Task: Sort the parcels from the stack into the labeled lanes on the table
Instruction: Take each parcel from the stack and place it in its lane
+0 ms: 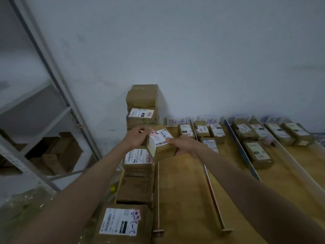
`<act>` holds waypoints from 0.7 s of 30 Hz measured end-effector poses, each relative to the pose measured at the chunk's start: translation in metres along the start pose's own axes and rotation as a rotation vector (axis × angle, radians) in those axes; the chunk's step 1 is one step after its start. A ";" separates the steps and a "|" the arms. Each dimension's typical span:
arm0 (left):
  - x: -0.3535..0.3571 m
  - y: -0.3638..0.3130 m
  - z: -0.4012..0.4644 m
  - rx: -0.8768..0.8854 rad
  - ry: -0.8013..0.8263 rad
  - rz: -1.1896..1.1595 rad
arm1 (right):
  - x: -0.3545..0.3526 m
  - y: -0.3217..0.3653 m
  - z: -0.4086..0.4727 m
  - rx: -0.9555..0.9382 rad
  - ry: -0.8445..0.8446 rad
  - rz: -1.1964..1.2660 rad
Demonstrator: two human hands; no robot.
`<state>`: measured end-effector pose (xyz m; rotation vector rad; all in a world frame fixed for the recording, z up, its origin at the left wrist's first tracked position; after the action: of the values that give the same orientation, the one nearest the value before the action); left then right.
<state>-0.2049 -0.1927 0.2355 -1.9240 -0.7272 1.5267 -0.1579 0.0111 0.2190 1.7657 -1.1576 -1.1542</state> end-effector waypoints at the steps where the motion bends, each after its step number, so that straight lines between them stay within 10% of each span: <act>1: 0.007 -0.003 -0.005 0.013 -0.015 0.037 | -0.004 -0.009 -0.007 0.011 -0.031 0.007; 21: 0.257 -0.150 -0.114 0.646 0.021 0.755 | -0.198 -0.187 -0.254 0.375 -0.793 0.002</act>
<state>-0.0519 0.0835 0.1939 -1.7472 0.5425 1.8389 0.0958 0.2825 0.1956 1.5814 -1.9320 -1.8082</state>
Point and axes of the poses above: each hand's wrist, its own z-axis towards the middle knuckle, its own x-axis out of the palm, y = z × x, the point moved 2 cm from there along z, towards the middle knuckle, and after that the axes turned 6 degrees about -x, right-handed, at the moved point
